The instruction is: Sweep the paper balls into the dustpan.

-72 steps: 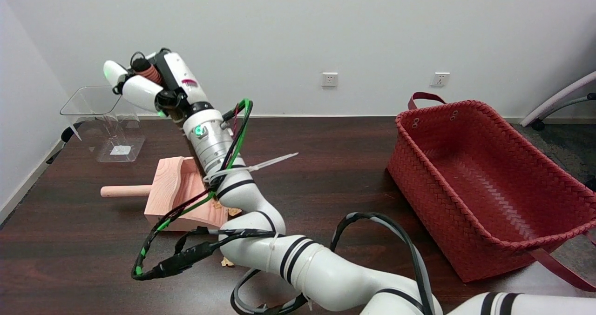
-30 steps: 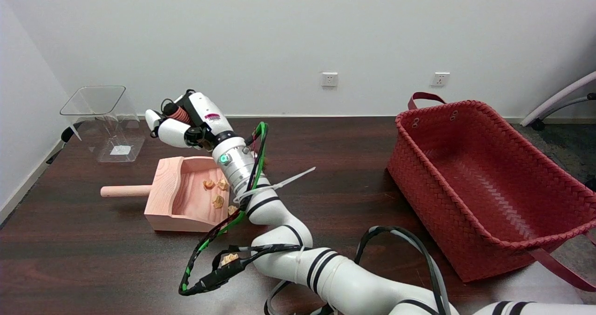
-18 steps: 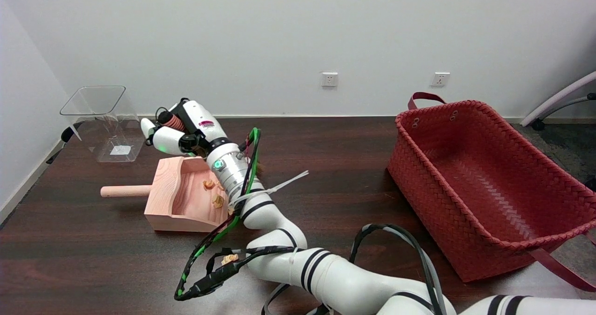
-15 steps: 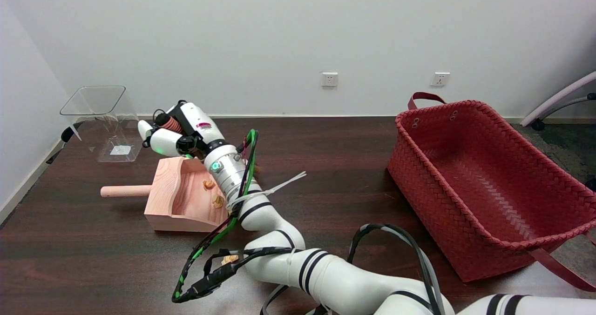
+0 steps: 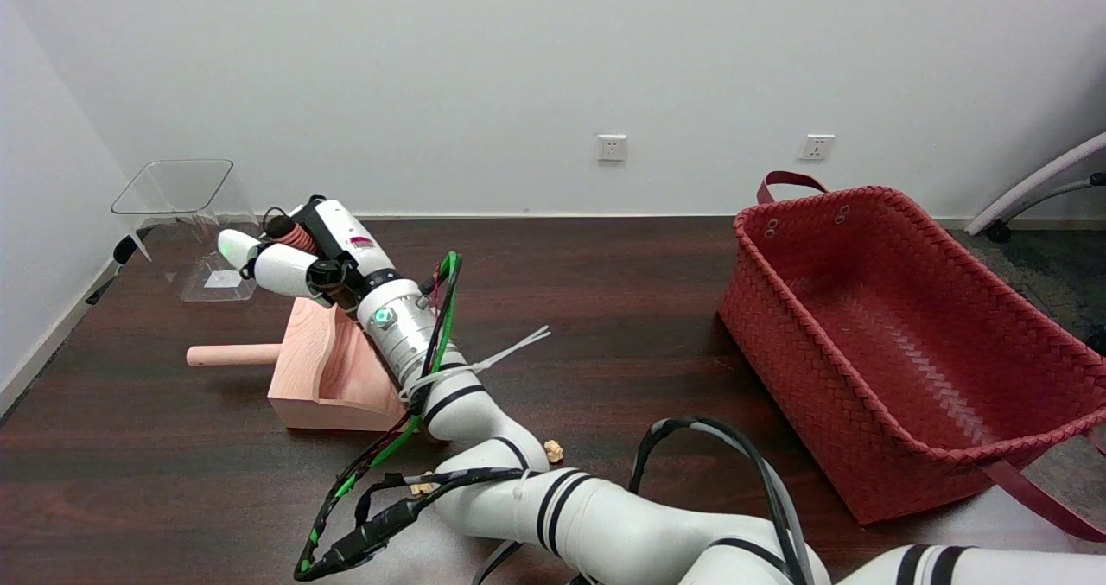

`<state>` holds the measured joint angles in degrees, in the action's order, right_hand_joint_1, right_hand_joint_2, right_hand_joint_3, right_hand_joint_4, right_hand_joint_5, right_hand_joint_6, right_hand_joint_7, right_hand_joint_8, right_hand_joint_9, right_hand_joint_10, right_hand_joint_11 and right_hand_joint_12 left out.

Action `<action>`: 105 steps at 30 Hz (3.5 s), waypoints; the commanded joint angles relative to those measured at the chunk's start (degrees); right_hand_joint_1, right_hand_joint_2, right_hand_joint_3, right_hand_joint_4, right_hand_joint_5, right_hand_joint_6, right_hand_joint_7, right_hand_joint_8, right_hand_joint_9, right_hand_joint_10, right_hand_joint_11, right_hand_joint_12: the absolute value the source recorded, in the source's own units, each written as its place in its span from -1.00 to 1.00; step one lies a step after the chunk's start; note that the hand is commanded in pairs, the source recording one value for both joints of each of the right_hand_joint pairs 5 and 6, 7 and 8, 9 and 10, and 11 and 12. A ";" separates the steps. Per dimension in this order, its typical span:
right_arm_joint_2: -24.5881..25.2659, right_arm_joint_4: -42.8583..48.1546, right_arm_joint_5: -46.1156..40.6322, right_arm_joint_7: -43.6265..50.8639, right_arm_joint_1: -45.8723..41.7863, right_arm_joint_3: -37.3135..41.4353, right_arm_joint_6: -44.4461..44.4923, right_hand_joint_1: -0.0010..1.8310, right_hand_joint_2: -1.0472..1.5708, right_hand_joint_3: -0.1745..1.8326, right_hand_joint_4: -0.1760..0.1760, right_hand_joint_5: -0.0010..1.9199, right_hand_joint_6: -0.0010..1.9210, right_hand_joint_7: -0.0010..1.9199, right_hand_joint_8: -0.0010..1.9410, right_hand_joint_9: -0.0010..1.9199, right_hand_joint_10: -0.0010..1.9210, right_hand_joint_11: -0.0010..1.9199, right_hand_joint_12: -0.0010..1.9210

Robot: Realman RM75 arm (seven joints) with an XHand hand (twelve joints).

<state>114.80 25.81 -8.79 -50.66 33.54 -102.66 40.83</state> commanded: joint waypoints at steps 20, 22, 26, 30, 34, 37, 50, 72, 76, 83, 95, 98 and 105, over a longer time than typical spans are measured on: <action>2.19 0.61 -0.18 -18.12 2.96 -0.15 12.19 -0.32 0.91 -0.59 0.00 1.00 1.00 1.00 0.98 1.00 1.00 1.00 1.00; 1.90 2.63 0.20 -16.93 2.29 -0.10 12.02 -0.32 0.92 -0.61 0.00 1.00 1.00 1.00 0.98 1.00 1.00 1.00 1.00; 1.23 4.47 0.90 -9.08 1.64 -0.40 9.96 -0.29 0.92 -0.68 0.00 1.00 1.00 1.00 0.98 1.00 1.00 1.00 1.00; 1.17 3.55 2.92 -5.26 2.09 -0.17 6.84 -0.25 0.90 -0.69 0.00 1.00 1.00 1.00 0.98 1.00 1.00 1.00 1.00; 1.17 2.19 4.62 0.14 3.35 -0.09 3.18 -0.23 0.87 -0.66 0.00 1.00 1.00 1.00 0.98 1.00 1.00 1.00 1.00; 1.24 -1.13 4.61 1.62 4.62 -0.07 1.71 -0.22 0.86 -0.63 0.00 1.00 1.00 1.00 0.98 1.00 1.00 1.00 1.00; 1.88 -10.20 4.20 6.79 7.32 0.25 -3.29 -0.27 0.88 -0.53 0.00 1.00 1.00 1.00 0.98 1.00 1.00 1.00 1.00; 2.44 -11.54 2.07 -1.59 7.55 0.48 -2.11 -0.37 0.96 -0.68 0.00 1.00 1.00 1.00 0.98 1.00 1.00 1.00 1.00; 2.52 -11.07 2.13 -5.69 7.56 0.39 0.81 -0.38 0.97 -0.71 0.00 1.00 1.00 1.00 0.98 1.00 1.00 1.00 1.00; 2.60 -9.56 2.21 -10.91 7.78 0.31 5.67 -0.37 0.96 -0.72 0.00 1.00 1.00 1.00 0.98 1.00 1.00 1.00 1.00; 2.60 -9.49 -0.14 -22.28 7.92 0.40 6.37 -0.34 0.88 -0.69 0.00 1.00 1.00 1.00 0.98 1.00 1.00 1.00 1.00; 2.58 -8.67 -0.42 -22.69 7.43 0.40 7.24 -0.34 0.86 -0.70 0.00 1.00 1.00 1.00 0.98 1.00 1.00 1.00 1.00; 0.76 0.63 2.30 -18.63 4.05 0.29 10.49 -0.31 0.86 -0.80 0.00 1.00 1.00 1.00 0.98 1.00 1.00 1.00 1.00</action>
<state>117.30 16.78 -7.72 -66.69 41.16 -102.26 46.77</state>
